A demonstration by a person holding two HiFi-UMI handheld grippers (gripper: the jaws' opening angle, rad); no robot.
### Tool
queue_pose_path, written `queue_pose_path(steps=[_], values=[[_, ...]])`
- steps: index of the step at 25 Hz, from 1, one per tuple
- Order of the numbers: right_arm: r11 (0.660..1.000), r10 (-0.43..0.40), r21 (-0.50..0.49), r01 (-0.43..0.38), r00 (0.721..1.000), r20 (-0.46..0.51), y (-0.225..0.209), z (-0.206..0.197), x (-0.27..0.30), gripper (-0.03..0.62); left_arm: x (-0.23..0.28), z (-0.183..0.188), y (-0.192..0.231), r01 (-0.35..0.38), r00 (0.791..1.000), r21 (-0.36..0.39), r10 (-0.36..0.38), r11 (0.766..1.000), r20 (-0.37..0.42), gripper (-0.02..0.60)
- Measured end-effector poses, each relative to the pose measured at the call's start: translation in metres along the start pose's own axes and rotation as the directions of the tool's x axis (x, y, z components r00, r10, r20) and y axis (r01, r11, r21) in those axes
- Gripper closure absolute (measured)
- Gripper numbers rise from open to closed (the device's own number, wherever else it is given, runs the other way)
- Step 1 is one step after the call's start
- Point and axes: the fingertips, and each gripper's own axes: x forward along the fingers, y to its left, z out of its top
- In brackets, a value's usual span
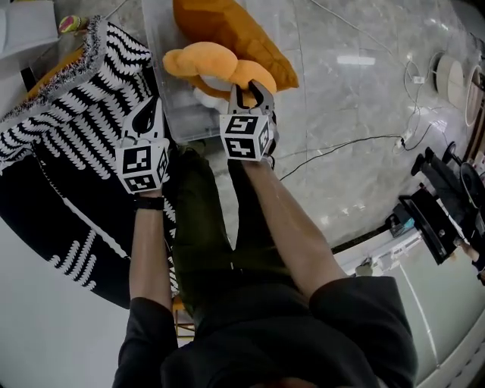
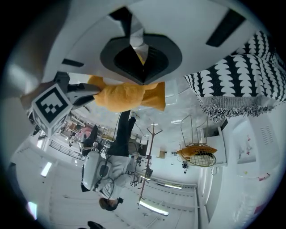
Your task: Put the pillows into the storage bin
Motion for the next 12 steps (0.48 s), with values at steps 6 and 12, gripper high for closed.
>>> queue_pose_path(steps=[6,12], values=[[0.998,0.035,-0.043,-0.036,0.999,-0.027,0.000,-0.010,0.012,0.485,0.006,-0.007,-0.002,-0.008,1.000,-0.012,0.008,1.000,-0.012,0.577],[0.993,0.084,-0.084,-0.079,0.995,0.053,-0.017,0.011,-0.017,0.485,-0.003,0.017,-0.014,-0.014,1.000,-0.005,0.014,1.000,0.006,0.577]])
